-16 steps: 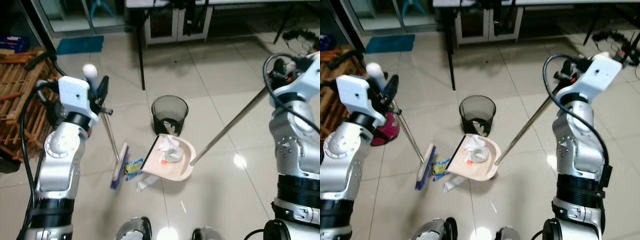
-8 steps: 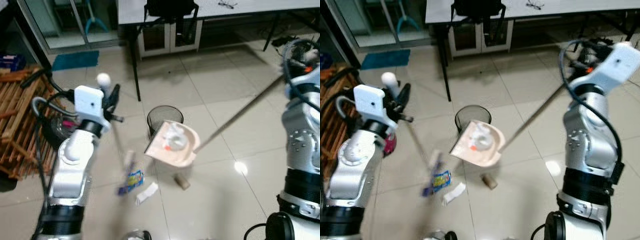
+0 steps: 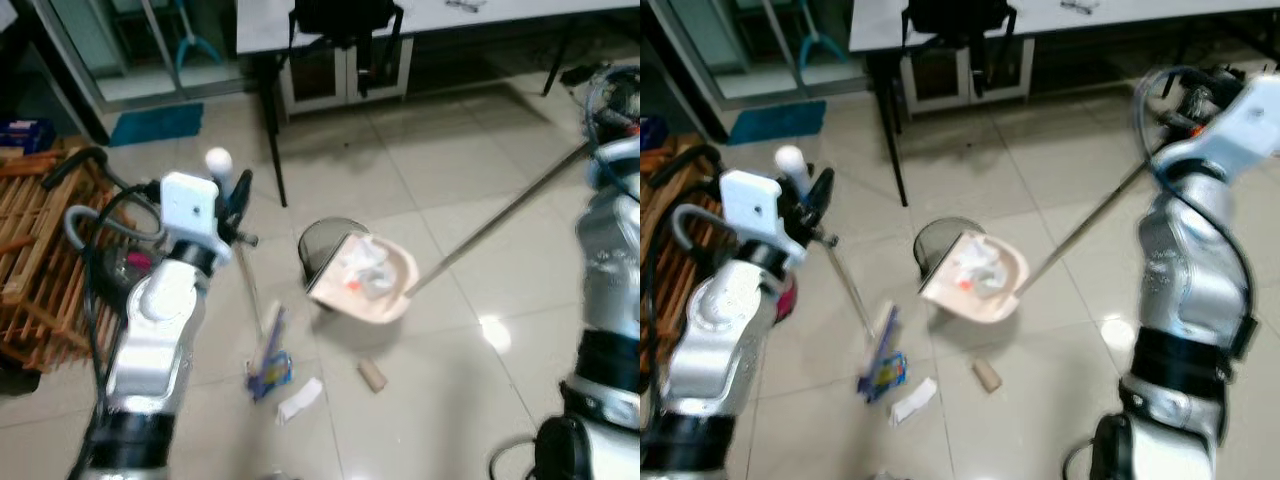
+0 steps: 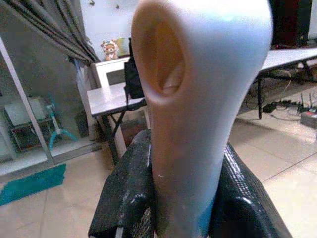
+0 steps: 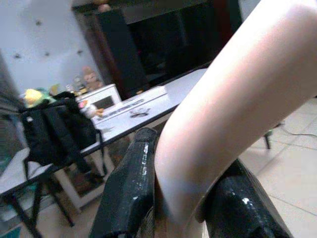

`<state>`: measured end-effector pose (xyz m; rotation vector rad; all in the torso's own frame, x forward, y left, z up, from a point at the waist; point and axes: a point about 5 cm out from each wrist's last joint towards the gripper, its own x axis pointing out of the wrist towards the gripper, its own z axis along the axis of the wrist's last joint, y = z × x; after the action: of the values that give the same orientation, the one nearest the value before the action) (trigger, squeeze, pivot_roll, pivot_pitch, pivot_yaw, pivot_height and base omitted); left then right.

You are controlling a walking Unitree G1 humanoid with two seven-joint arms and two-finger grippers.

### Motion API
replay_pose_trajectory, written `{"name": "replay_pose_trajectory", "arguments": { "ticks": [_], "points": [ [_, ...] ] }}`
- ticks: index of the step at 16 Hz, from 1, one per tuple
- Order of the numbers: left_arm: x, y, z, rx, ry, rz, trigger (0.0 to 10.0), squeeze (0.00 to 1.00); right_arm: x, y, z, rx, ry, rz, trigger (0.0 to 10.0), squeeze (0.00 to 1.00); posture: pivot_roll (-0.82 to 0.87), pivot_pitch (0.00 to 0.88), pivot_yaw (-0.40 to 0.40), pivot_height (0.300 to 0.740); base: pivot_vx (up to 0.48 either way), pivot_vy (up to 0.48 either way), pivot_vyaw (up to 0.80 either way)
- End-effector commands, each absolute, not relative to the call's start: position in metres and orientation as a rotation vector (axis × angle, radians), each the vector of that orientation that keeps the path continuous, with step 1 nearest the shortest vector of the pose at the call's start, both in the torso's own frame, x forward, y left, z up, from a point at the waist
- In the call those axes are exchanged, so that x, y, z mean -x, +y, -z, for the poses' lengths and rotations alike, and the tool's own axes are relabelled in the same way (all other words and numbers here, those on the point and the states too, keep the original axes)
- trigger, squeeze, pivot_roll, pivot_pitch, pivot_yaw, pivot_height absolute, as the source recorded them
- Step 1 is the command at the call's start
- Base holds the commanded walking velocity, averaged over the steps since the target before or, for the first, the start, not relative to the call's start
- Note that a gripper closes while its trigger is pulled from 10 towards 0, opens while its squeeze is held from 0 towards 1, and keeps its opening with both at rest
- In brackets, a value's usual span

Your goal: Sweep floor

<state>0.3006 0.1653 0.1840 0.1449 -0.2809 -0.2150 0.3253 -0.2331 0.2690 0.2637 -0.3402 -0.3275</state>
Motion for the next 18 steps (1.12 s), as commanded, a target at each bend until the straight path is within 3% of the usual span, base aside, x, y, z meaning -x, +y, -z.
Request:
{"name": "replay_pose_trajectory", "arguments": {
  "ticks": [1,10,18],
  "points": [
    [-0.299,0.162,-0.193,-0.159,-0.325,0.228,10.0,0.00,-0.321,-0.239,-0.281,-0.284,-0.406,0.342,10.0,0.00,-0.03,0.017,0.077,0.740,0.435,0.000,0.00],
    [-0.293,0.160,-0.184,-0.169,-0.298,0.249,10.0,0.00,-0.324,-0.235,-0.279,-0.251,-0.406,0.338,10.0,0.00,-0.02,0.019,0.057,0.740,0.444,0.000,0.00],
    [-0.291,0.162,-0.179,-0.175,-0.266,0.249,10.0,0.00,-0.336,-0.231,-0.273,-0.235,-0.406,0.361,10.0,0.00,-0.01,0.020,0.046,0.740,0.000,0.000,0.00]
  ]
}}
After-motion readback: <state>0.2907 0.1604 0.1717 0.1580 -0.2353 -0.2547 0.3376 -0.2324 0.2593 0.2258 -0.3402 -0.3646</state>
